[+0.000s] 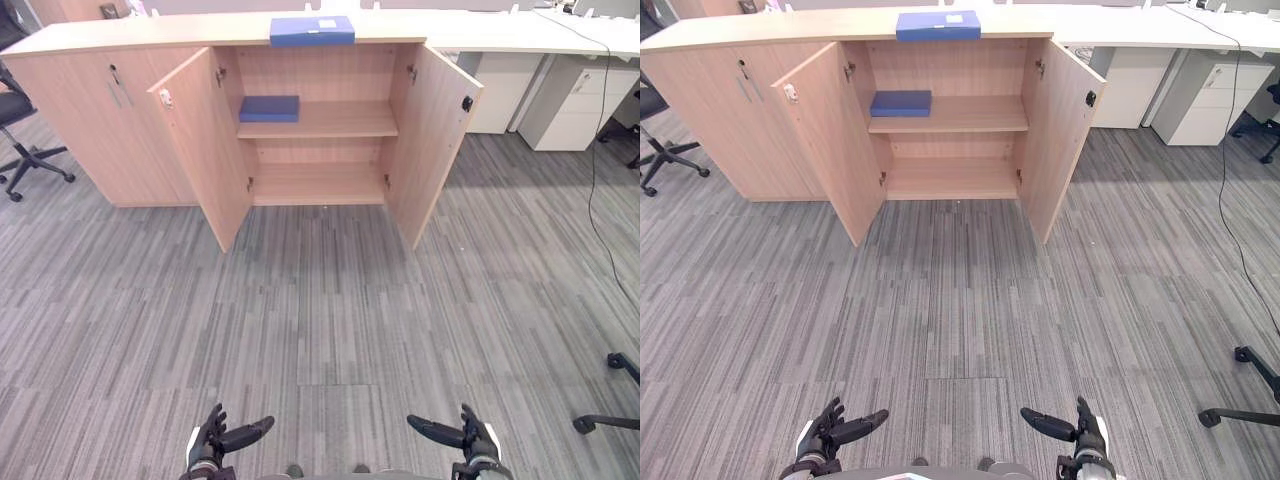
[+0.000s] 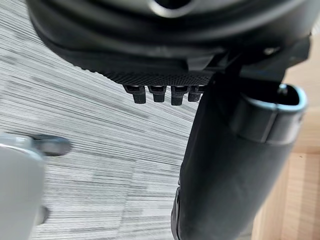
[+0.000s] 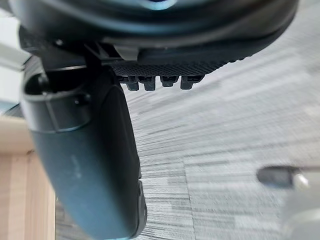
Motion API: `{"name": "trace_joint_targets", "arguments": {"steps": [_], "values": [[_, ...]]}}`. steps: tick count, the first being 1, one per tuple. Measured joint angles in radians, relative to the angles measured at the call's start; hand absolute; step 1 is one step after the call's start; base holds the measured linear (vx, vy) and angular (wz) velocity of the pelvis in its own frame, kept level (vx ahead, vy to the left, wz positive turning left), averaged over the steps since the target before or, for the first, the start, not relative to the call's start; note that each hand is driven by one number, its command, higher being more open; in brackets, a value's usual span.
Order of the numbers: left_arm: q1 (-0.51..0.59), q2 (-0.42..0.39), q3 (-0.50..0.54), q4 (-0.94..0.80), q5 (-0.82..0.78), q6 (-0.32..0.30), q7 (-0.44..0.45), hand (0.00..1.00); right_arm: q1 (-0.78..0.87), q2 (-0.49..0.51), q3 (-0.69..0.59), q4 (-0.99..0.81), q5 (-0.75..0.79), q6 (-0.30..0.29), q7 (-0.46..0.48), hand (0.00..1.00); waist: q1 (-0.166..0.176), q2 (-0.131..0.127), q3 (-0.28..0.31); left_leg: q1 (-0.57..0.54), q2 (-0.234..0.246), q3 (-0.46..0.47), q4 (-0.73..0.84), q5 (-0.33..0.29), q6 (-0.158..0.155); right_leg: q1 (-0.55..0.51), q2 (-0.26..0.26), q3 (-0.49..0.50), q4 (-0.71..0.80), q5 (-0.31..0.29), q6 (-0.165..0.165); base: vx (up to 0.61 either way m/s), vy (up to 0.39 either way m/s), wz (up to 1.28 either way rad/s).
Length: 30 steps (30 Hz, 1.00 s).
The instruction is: Walk over to the cabinet, pick up the folder, carry it to the office cabinet, place the folder inside the office cabinet, then close the office cabinet door
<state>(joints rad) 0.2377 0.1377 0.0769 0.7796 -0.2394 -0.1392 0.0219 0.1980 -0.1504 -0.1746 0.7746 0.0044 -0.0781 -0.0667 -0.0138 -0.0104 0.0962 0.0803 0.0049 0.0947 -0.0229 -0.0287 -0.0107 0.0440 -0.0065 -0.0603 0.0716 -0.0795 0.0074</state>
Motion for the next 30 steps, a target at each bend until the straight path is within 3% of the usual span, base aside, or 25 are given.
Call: {"name": "trace_joint_targets", "arguments": {"steps": [9, 17, 19, 21, 23, 24, 26, 28, 29, 30], "values": [[0.005, 0.02, 0.013, -0.038, 0.047, 0.0, -0.025, 1.0, -0.011, -0.01, 0.006, -0.009, -0.068, -0.001, 0.028, 1.0, -0.003, 0.002, 0.02, 0.015, -0.001, 0.011, 0.01, -0.031, -0.027, 0.026, -0.004, 0.003, -0.02, 0.0, 0.002, 0.07, 0.008, -0.03], [0.006, 0.007, 0.014, -0.081, 0.055, 0.001, -0.004, 1.0, -0.065, -0.029, 0.006, -0.012, -0.035, 0.004, 0.02, 1.0, 0.0, 0.026, 0.04, -0.117, 0.005, 0.048, 0.195, -0.149, 0.01, -0.046, -0.012, 0.017, 0.019, -0.025, 0.026, -0.03, 0.016, -0.1], [0.01, -0.004, 0.013, -0.112, 0.054, 0.002, 0.001, 1.0, -0.08, -0.029, 0.006, -0.012, -0.022, 0.008, 0.014, 1.0, 0.001, 0.03, 0.05, -0.164, 0.001, 0.055, 0.295, -0.221, 0.033, -0.112, -0.029, 0.017, 0.148, -0.117, 0.069, 0.02, 0.061, -0.04], [0.011, -0.003, 0.013, -0.13, 0.051, 0.002, 0.003, 1.0, -0.078, -0.029, 0.006, -0.012, -0.002, 0.01, 0.011, 1.0, 0.001, 0.027, 0.065, -0.161, -0.006, 0.052, 0.343, -0.27, 0.048, -0.158, -0.053, -0.003, 0.314, -0.166, 0.111, 0.08, 0.094, 0.02], [0.018, 0.01, 0.013, -0.146, 0.051, 0.002, 0.011, 1.0, -0.076, -0.02, 0.019, -0.018, 0.004, 0.011, 0.009, 1.0, 0.003, 0.026, 0.072, -0.135, -0.009, 0.046, 0.351, -0.297, 0.061, -0.27, -0.082, -0.038, 0.573, -0.161, 0.122, 0.18, 0.125, 0.04], [0.017, 0.027, 0.011, -0.148, 0.051, 0.003, 0.017, 1.0, -0.07, -0.011, 0.028, -0.018, 0.005, 0.013, 0.011, 1.0, -0.001, 0.017, 0.084, -0.1, -0.015, 0.034, 0.349, -0.309, 0.077, -0.319, -0.099, -0.054, 0.691, -0.181, 0.115, 0.3, 0.083, 0.18], [0.012, 0.046, 0.011, -0.147, 0.051, 0.004, 0.026, 1.0, -0.067, -0.007, 0.032, -0.018, 0.013, 0.017, 0.011, 1.0, -0.002, 0.019, 0.099, -0.042, -0.011, 0.021, 0.33, -0.322, 0.072, -0.36, -0.109, -0.095, 0.703, -0.217, 0.078, 0.41, 0.044, 0.27], [-0.027, 0.055, 0.011, -0.147, 0.05, 0.003, 0.039, 1.0, -0.073, -0.015, 0.033, -0.019, 0.015, 0.017, 0.009, 1.0, -0.012, 0.039, 0.122, 0.021, 0.019, -0.017, 0.269, -0.323, 0.069, -0.414, -0.094, -0.165, 0.586, -0.221, 0.045, 0.46, -0.019, 0.51], [-0.049, 0.054, 0.011, -0.146, 0.045, 0.002, 0.041, 1.0, -0.078, -0.021, 0.034, -0.019, 0.015, 0.017, 0.01, 1.0, -0.018, 0.048, 0.131, 0.052, 0.047, -0.033, 0.233, -0.318, 0.06, -0.444, -0.072, -0.19, 0.513, -0.199, 0.029, 0.53, -0.082, 0.58], [-0.071, 0.053, 0.009, -0.142, 0.043, 0.001, 0.043, 1.0, -0.083, -0.028, 0.035, -0.021, 0.015, 0.017, 0.01, 1.0, -0.027, 0.068, 0.142, 0.088, 0.08, -0.053, 0.189, -0.308, 0.041, -0.482, -0.043, -0.205, 0.396, -0.133, 0.029, 0.54, -0.103, 0.59]]}}
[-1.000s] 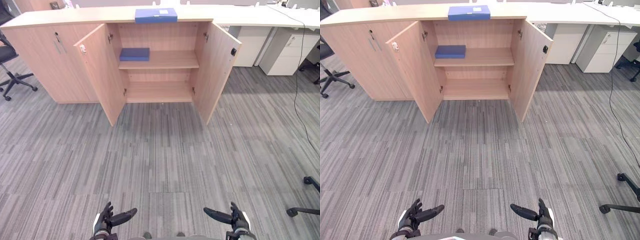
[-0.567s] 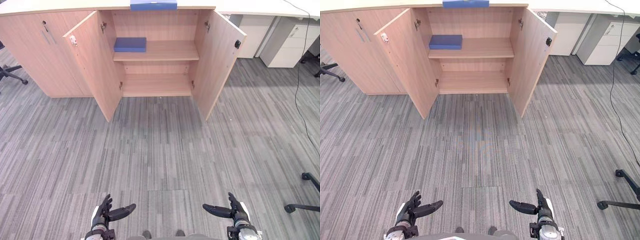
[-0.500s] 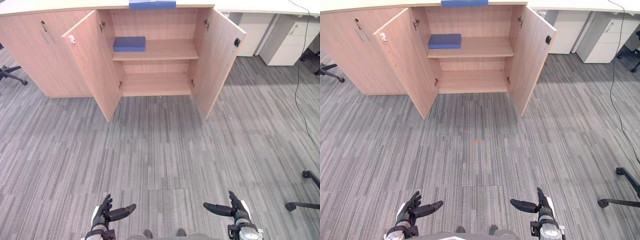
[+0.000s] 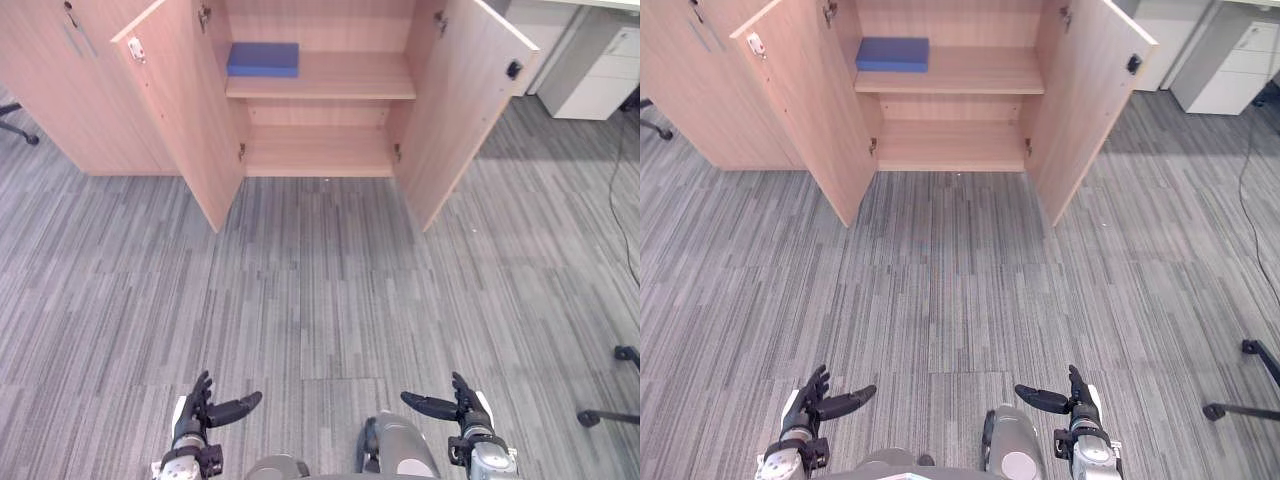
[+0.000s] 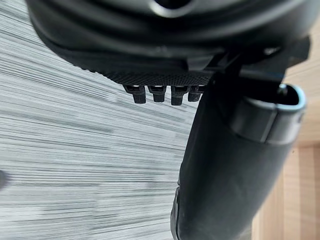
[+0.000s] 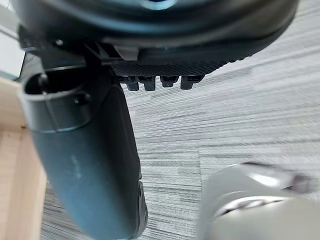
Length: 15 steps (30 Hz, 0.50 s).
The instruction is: Walk over to the cabinet, pick up the folder, carry it to the office cabinet, place the folder inside the office cabinet, then close the office cabinet door
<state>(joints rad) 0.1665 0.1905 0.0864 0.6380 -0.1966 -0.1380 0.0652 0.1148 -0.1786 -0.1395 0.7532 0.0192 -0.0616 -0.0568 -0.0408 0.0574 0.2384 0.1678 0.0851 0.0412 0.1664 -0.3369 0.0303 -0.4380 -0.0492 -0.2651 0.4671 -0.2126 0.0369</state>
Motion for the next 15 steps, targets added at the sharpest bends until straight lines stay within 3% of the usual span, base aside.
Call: {"name": "trace_joint_targets", "arguments": {"steps": [1, 2, 3, 4, 5, 7, 8, 10, 12, 14, 15], "values": [[-0.006, 0.002, -0.001, 0.001, 0.0, 0.0, 0.0, 1.0, 0.001, 0.0, 0.0, -0.005, 0.0, 0.0, 0.0, 1.0, -0.005, -0.001, 0.0, 0.014, 0.006, -0.008, -0.015, 0.003, -0.02, -0.013, 0.008, -0.001, -0.066, 0.05, -0.001, 0.58, -0.136, 0.6], [-0.011, 0.004, -0.003, 0.006, 0.0, -0.001, 0.001, 1.0, 0.018, -0.002, 0.0, -0.027, -0.001, -0.001, -0.002, 1.0, -0.007, -0.016, -0.003, 0.051, 0.009, -0.01, -0.028, -0.004, -0.052, -0.023, 0.009, 0.011, -0.206, 0.169, -0.012, 0.65, -0.184, 0.61], [-0.012, -0.001, -0.003, 0.023, 0.001, -0.002, 0.0, 1.0, 0.029, -0.007, 0.0, -0.03, -0.001, -0.001, -0.004, 1.0, -0.015, -0.021, -0.004, 0.091, 0.02, -0.018, -0.013, -0.028, -0.093, -0.016, 0.0, 0.016, -0.19, 0.355, -0.075, 0.68, -0.206, 0.4], [-0.023, -0.017, -0.003, 0.042, 0.001, 0.0, 0.001, 1.0, 0.013, -0.018, -0.001, -0.021, -0.002, 0.004, -0.005, 1.0, -0.012, 0.008, 0.0, 0.091, 0.045, -0.018, 0.02, -0.026, -0.105, -0.024, 0.017, -0.001, -0.126, 0.307, -0.084, 0.66, -0.217, 0.26], [-0.025, -0.017, -0.006, 0.048, 0.002, 0.0, -0.002, 1.0, -0.002, -0.01, 0.0, -0.026, -0.002, 0.008, -0.006, 1.0, -0.019, 0.004, 0.001, 0.052, 0.054, -0.009, 0.116, 0.008, -0.165, -0.025, 0.012, -0.007, -0.08, 0.251, -0.096, 0.63, -0.238, 0.07], [-0.023, -0.038, -0.015, 0.071, 0.002, 0.0, -0.008, 1.0, -0.008, -0.017, 0.024, -0.05, -0.002, 0.003, -0.003, 1.0, -0.014, -0.004, 0.012, -0.092, 0.081, 0.012, 0.495, 0.205, -0.197, 0.081, 0.024, -0.002, -0.1, 0.174, -0.103, 0.76, -0.291, 0.08], [-0.013, -0.044, -0.014, 0.073, 0.001, -0.001, -0.012, 1.0, -0.014, -0.013, 0.037, -0.05, -0.001, 0.002, -0.004, 1.0, -0.002, -0.003, 0.021, -0.181, 0.132, 0.052, 0.738, 0.182, -0.181, 0.186, 0.053, 0.003, -0.166, 0.164, -0.109, 0.63, -0.216, -0.12], [-0.009, -0.046, -0.015, 0.07, 0.001, -0.002, -0.02, 1.0, -0.031, -0.001, 0.049, -0.055, 0.01, -0.013, -0.007, 1.0, 0.023, -0.03, 0.038, -0.309, 0.176, 0.123, 0.924, 0.123, -0.155, 0.352, 0.073, 0.025, -0.274, 0.163, -0.112, 0.51, -0.141, -0.23], [-0.01, -0.055, -0.016, 0.064, 0.001, -0.006, -0.022, 1.0, -0.041, -0.001, 0.048, -0.074, 0.028, -0.027, -0.01, 1.0, 0.045, -0.04, 0.041, -0.423, 0.173, 0.166, 0.867, 0.09, -0.134, 0.453, 0.082, 0.053, -0.372, 0.162, -0.112, 0.57, -0.107, -0.33], [-0.015, -0.054, -0.014, 0.065, 0.001, -0.006, -0.025, 1.0, -0.073, 0.001, 0.045, -0.065, 0.039, -0.03, -0.011, 1.0, 0.056, -0.044, 0.047, -0.51, 0.149, 0.174, 0.665, 0.076, -0.124, 0.505, 0.085, 0.088, -0.429, 0.16, -0.109, 0.5, 0.016, -0.53], [-0.017, -0.055, -0.013, 0.068, 0.001, -0.005, -0.025, 1.0, -0.093, 0.01, 0.032, -0.052, 0.039, -0.03, -0.012, 1.0, 0.066, -0.051, 0.051, -0.538, 0.113, 0.158, 0.466, 0.088, -0.123, 0.531, 0.076, 0.112, -0.444, 0.146, -0.092, 0.45, 0.099, -0.51]]}}
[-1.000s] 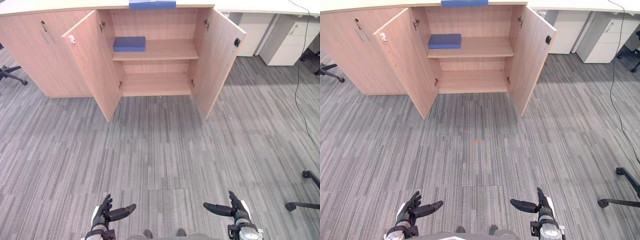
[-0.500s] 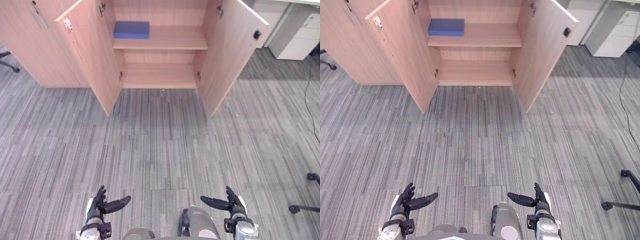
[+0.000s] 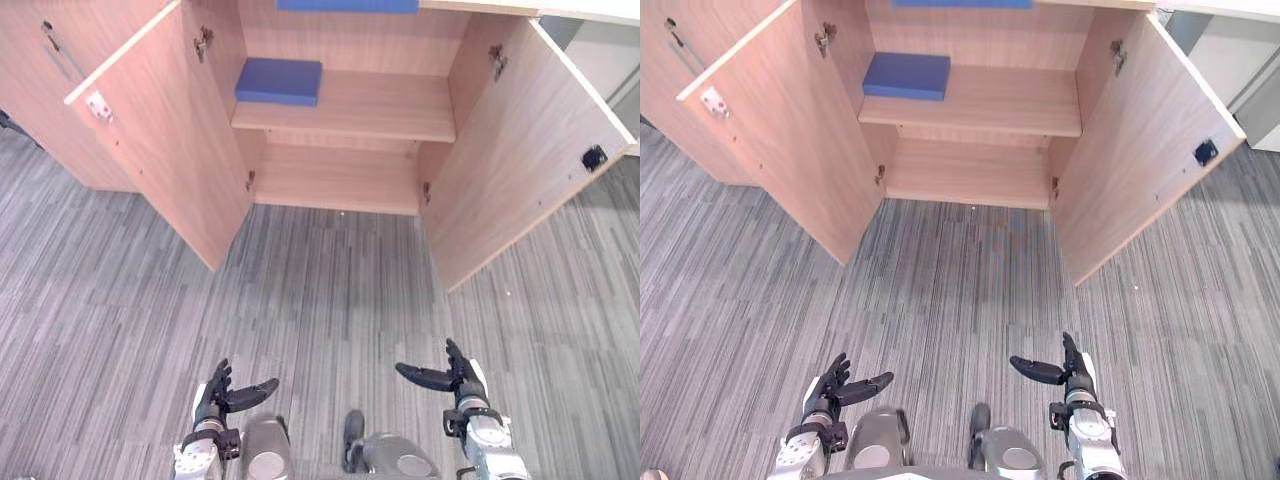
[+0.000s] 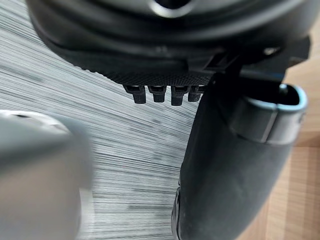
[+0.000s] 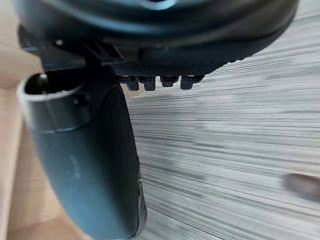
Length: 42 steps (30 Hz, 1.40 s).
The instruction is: Walk over to the cabinet, pick up the folder, carry it to the office cabinet, place the folder inside the office cabinet, then close the office cabinet door
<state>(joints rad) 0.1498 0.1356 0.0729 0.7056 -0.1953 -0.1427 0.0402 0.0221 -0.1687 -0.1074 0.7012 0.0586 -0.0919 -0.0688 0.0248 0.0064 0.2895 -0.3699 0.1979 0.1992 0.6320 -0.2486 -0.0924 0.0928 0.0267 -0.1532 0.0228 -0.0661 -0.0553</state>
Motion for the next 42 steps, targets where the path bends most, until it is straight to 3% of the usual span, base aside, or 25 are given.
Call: {"name": "trace_joint_targets", "arguments": {"steps": [1, 2, 3, 4, 5, 7, 8, 9, 10, 11, 13, 15, 16, 17, 18, 19, 22, 25, 26, 28, 31, 32, 33, 38, 42], "values": [[-0.001, -0.002, -0.001, 0.001, 0.0, 0.001, 0.0, 1.0, -0.004, 0.004, -0.01, 0.007, 0.001, 0.0, -0.003, 1.0, 0.004, -0.003, 0.002, 0.0, -0.022, -0.015, -0.121, 0.027, -0.004, 0.017, -0.008, 0.013, -0.007, -0.014, 0.012, 0.45, 0.161, -0.57], [0.0, -0.007, -0.005, 0.002, 0.0, 0.004, -0.001, 1.0, -0.003, 0.005, -0.026, 0.025, 0.001, 0.0, -0.011, 1.0, 0.005, 0.003, -0.001, 0.011, -0.051, -0.058, -0.32, 0.132, -0.006, 0.053, -0.013, 0.032, -0.012, -0.044, 0.032, 0.46, 0.225, -0.62], [0.012, -0.006, -0.003, 0.006, 0.0, 0.004, 0.001, 1.0, 0.003, 0.007, -0.025, 0.043, 0.001, 0.004, -0.019, 1.0, 0.015, 0.0, -0.006, 0.038, -0.071, -0.074, -0.332, 0.258, 0.031, 0.084, -0.024, 0.063, -0.001, -0.089, 0.057, 0.46, 0.25, -0.51], [0.011, 0.002, 0.001, 0.006, 0.0, 0.004, 0.004, 1.0, 0.016, 0.016, -0.022, 0.046, 0.001, 0.004, -0.019, 1.0, 0.015, -0.019, -0.015, 0.029, -0.091, -0.074, -0.287, 0.23, 0.077, 0.086, -0.052, 0.07, 0.033, -0.128, 0.072, 0.62, 0.304, -0.3], [-0.005, 0.0, 0.0, 0.007, 0.0, 0.004, 0.006, 1.0, 0.035, 0.014, -0.023, 0.051, 0.001, 0.004, -0.018, 1.0, 0.012, -0.03, -0.023, 0.016, -0.112, -0.058, -0.215, 0.157, 0.089, 0.043, -0.091, 0.078, 0.155, -0.183, 0.091, 0.55, 0.249, -0.04], [-0.001, -0.002, 0.0, 0.007, 0.0, 0.004, 0.006, 1.0, 0.034, 0.015, -0.023, 0.078, 0.0, 0.011, -0.016, 1.0, 0.012, -0.029, -0.023, 0.037, -0.116, -0.035, -0.18, 0.108, 0.105, -0.003, -0.114, 0.097, 0.295, -0.206, 0.114, 0.47, 0.218, -0.28], [0.009, 0.001, 0.0, 0.01, 0.0, 0.005, 0.006, 1.0, 0.03, 0.023, -0.021, 0.092, 0.0, 0.013, -0.014, 1.0, 0.012, -0.032, -0.023, 0.087, -0.129, -0.011, -0.175, 0.067, 0.12, -0.066, -0.139, 0.104, 0.497, -0.202, 0.143, 0.49, 0.237, -0.38], [0.019, 0.003, -0.002, 0.01, 0.0, 0.006, 0.006, 1.0, 0.035, 0.027, -0.014, 0.101, -0.001, 0.014, -0.013, 1.0, 0.001, -0.032, -0.023, 0.149, -0.148, 0.0, -0.185, 0.034, 0.139, -0.145, -0.182, 0.099, 0.721, -0.152, 0.224, 0.59, 0.239, -0.23], [0.023, 0.006, -0.004, 0.009, 0.0, 0.006, 0.006, 1.0, 0.035, 0.027, -0.01, 0.109, -0.001, 0.015, -0.012, 1.0, -0.007, -0.031, -0.023, 0.182, -0.155, 0.004, -0.191, 0.018, 0.147, -0.177, -0.197, 0.096, 0.814, -0.152, 0.224, 0.5, 0.164, 0.01], [0.029, 0.015, -0.005, 0.009, 0.0, 0.006, 0.007, 1.0, 0.038, 0.032, 0.001, 0.114, -0.002, 0.022, -0.007, 1.0, -0.018, -0.031, -0.022, 0.25, -0.167, 0.003, -0.22, -0.001, 0.155, -0.229, -0.22, 0.076, 0.927, -0.172, 0.189, 0.59, 0.09, 0.07], [0.026, 0.034, -0.004, 0.005, -0.002, 0.004, 0.01, 1.0, 0.036, 0.036, 0.032, 0.114, -0.004, 0.023, -0.002, 1.0, -0.024, -0.026, -0.021, 0.365, -0.159, -0.001, -0.307, -0.006, 0.151, -0.307, -0.208, 0.004, 0.891, -0.215, 0.12, 0.53, 0.004, 0.06], [0.02, 0.039, -0.002, 0.004, -0.003, 0.003, 0.01, 1.0, 0.031, 0.037, 0.038, 0.115, -0.005, 0.022, 0.004, 1.0, -0.027, -0.014, -0.015, 0.425, -0.132, -0.007, -0.357, -0.004, 0.147, -0.36, -0.167, -0.034, 0.759, -0.23, 0.095, 0.46, -0.094, 0.16], [0.013, 0.045, 0.001, 0.005, -0.003, 0.001, 0.01, 1.0, 0.024, 0.036, 0.038, 0.11, -0.005, 0.021, 0.004, 1.0, -0.04, -0.007, -0.013, 0.462, -0.102, -0.023, -0.386, -0.004, 0.13, -0.407, -0.118, -0.037, 0.5, -0.189, 0.105, 0.37, -0.098, 0.32], [0.012, 0.047, 0.001, 0.006, -0.003, 0.0, 0.01, 1.0, 0.025, 0.036, 0.038, 0.108, -0.005, 0.02, 0.004, 1.0, -0.042, -0.01, -0.014, 0.468, -0.1, -0.024, -0.39, -0.006, 0.126, -0.409, -0.113, -0.033, 0.442, -0.164, 0.105, 0.46, -0.14, 0.52], [0.014, 0.063, -0.001, 0.012, -0.003, -0.001, 0.007, 1.0, 0.044, 0.036, 0.037, 0.108, -0.005, 0.02, 0.003, 1.0, -0.043, -0.036, -0.028, 0.491, -0.116, -0.036, -0.393, -0.024, 0.07, -0.402, -0.107, -0.003, 0.233, 0.047, 0.086, 0.5, -0.18, 0.41], [-0.003, 0.031, 0.002, 0.048, -0.003, 0.002, 0.008, 1.0, 0.05, 0.014, 0.031, 0.125, -0.006, 0.023, 0.001, 1.0, -0.038, -0.006, -0.028, 0.525, -0.081, -0.062, -0.384, -0.06, 0.021, -0.393, -0.083, -0.003, 0.263, 0.146, 0.048, 0.59, -0.2, 0.34], [-0.003, -0.008, 0.002, 0.057, -0.002, 0.004, 0.003, 1.0, 0.041, 0.011, 0.015, 0.128, -0.007, 0.028, -0.003, 1.0, -0.047, 0.009, -0.041, 0.512, -0.054, -0.081, -0.316, -0.021, -0.009, -0.378, -0.075, -0.021, 0.31, 0.052, 0.035, 0.43, -0.182, 0.23], [0.003, -0.046, -0.005, 0.037, -0.002, 0.005, 0.001, 1.0, 0.091, 0.026, 0.007, 0.093, -0.006, 0.032, -0.004, 1.0, -0.048, 0.019, -0.037, 0.362, 0.043, -0.089, 0.129, 0.045, -0.048, -0.222, -0.048, -0.074, 0.258, -0.01, 0.017, 0.35, -0.171, 0.44], [0.016, -0.05, -0.006, 0.01, -0.002, 0.005, -0.002, 1.0, 0.112, 0.038, 0.005, 0.066, -0.001, 0.031, -0.007, 1.0, -0.03, 0.017, -0.039, 0.306, 0.087, -0.049, 0.256, 0.02, -0.039, -0.16, -0.031, -0.077, 0.22, -0.016, 0.008, 0.34, -0.105, 0.02], [0.016, -0.05, -0.006, 0.0, -0.002, 0.005, -0.002, 1.0, 0.107, 0.047, -0.006, 0.066, 0.002, 0.026, -0.008, 1.0, -0.021, 0.01, -0.043, 0.242, 0.095, -0.003, 0.243, -0.004, -0.016, -0.105, -0.029, -0.077, 0.17, -0.014, 0.011, 0.28, -0.057, -0.07], [0.014, -0.048, -0.007, -0.024, -0.003, 0.005, 0.0, 1.0, 0.085, 0.043, -0.034, 0.069, 0.039, 0.021, -0.014, 1.0, -0.015, 0.024, -0.051, 0.222, 0.046, -0.006, -0.08, -0.002, -0.006, -0.063, -0.033, -0.057, 0.131, -0.007, 0.022, 0.19, 0.059, -0.18], [0.02, -0.047, -0.005, -0.041, -0.003, 0.005, 0.001, 1.0, 0.08, 0.045, -0.046, 0.071, 0.04, 0.021, -0.015, 1.0, -0.015, 0.027, -0.052, 0.233, 0.021, -0.025, -0.204, 0.042, -0.009, -0.063, -0.038, -0.05, 0.129, -0.008, 0.03, 0.41, 0.334, -0.08], [0.045, -0.031, 0.004, -0.195, -0.022, 0.003, 0.021, 1.0, 0.095, 0.051, -0.081, 0.085, 0.059, 0.021, -0.016, 1.0, -0.014, 0.009, -0.07, 0.294, -0.083, -0.015, -0.388, 0.16, 0.062, -0.045, -0.104, -0.026, 0.088, -0.006, 0.089, 0.39, 0.352, 0.01], [0.055, -0.002, 0.026, -0.301, -0.022, 0.003, 0.027, 1.0, 0.1, 0.056, -0.08, 0.085, 0.059, 0.021, -0.013, 1.0, -0.013, 0.007, -0.075, 0.313, -0.109, -0.023, -0.421, 0.168, 0.075, -0.036, -0.117, -0.018, 0.076, -0.003, 0.095, 0.07, 0.086, 0.03], [0.19, -0.009, 0.039, -0.696, 0.162, -0.017, 0.074, 1.0, 0.132, 0.054, -0.082, 0.085, 0.056, 0.006, -0.014, 1.0, -0.011, -0.003, -0.092, 0.35, -0.125, -0.026, -0.511, 0.214, 0.075, -0.035, -0.123, -0.017, 0.064, -0.004, 0.103, -0.02, -0.024, 0.03]]}}
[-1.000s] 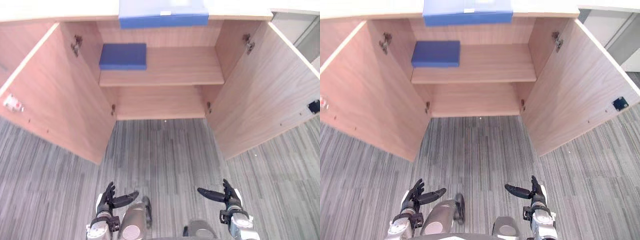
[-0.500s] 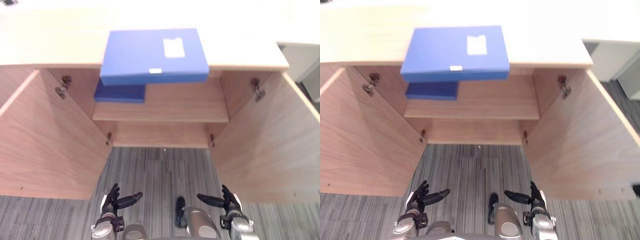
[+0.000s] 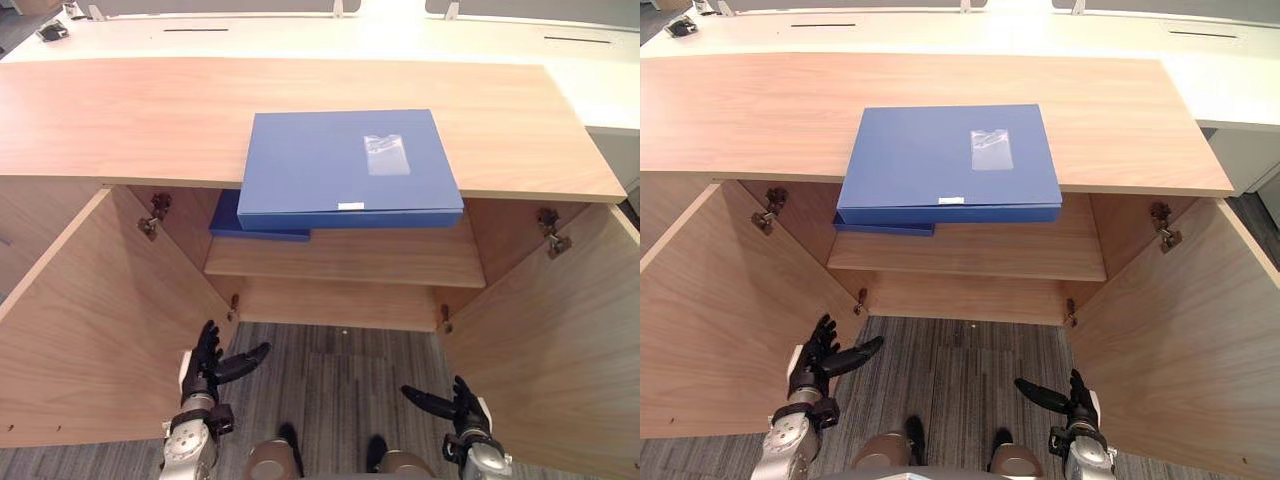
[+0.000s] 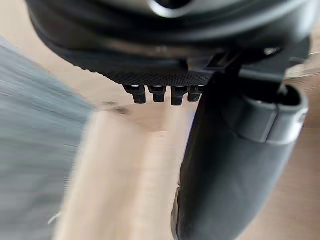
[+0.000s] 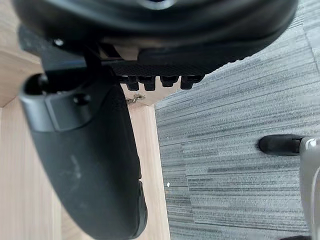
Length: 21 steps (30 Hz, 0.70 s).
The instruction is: Walk over to the cabinet, pick up the folder, carry it to the office cabinet, place the folder inside the office cabinet, then close the office cabinet door
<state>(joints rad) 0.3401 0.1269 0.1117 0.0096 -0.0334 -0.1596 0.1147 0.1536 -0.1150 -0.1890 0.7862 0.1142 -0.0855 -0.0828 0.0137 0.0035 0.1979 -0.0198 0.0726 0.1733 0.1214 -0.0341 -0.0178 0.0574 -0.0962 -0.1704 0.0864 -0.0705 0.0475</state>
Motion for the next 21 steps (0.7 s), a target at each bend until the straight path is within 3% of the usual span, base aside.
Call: {"name": "trace_joint_targets", "arguments": {"steps": [4, 10, 16, 21], "values": [[0.008, 0.027, 0.004, -0.241, 0.179, -0.04, 0.064, 1.0, 0.031, -0.003, 0.003, 0.002, -0.023, -0.008, 0.001, 1.0, -0.002, 0.022, -0.04, 0.023, -0.004, -0.003, -0.037, 0.017, -0.002, 0.012, 0.002, 0.002, -0.006, -0.001, 0.004, -0.02, -0.017, 0.01], [-0.007, 0.184, -0.018, -0.494, 0.488, -0.108, 0.124, 1.0, 0.055, -0.013, 0.071, 0.023, -0.061, -0.019, 0.003, 1.0, -0.01, 0.021, -0.072, 0.052, -0.003, 0.002, -0.051, 0.018, -0.003, 0.036, 0.007, 0.011, -0.017, 0.001, 0.006, 0.0, -0.002, -0.02], [-0.062, 0.258, -0.099, -0.487, 0.646, -0.104, 0.158, 1.0, 0.056, -0.016, 0.121, 0.027, -0.078, -0.019, 0.021, 1.0, -0.012, 0.021, -0.094, 0.073, -0.004, 0.017, -0.069, 0.021, -0.004, 0.043, 0.007, 0.031, -0.017, 0.001, 0.005, -0.02, 0.001, -0.07], [-0.206, 0.301, -0.181, -0.327, 0.765, -0.063, 0.163, 1.0, 0.052, -0.018, 0.142, 0.027, -0.078, -0.021, 0.037, 1.0, -0.03, 0.019, -0.1, 0.111, -0.011, 0.029, -0.149, 0.061, -0.003, 0.034, 0.01, 0.048, -0.018, 0.002, 0.003, -0.02, -0.005, -0.08]]}}
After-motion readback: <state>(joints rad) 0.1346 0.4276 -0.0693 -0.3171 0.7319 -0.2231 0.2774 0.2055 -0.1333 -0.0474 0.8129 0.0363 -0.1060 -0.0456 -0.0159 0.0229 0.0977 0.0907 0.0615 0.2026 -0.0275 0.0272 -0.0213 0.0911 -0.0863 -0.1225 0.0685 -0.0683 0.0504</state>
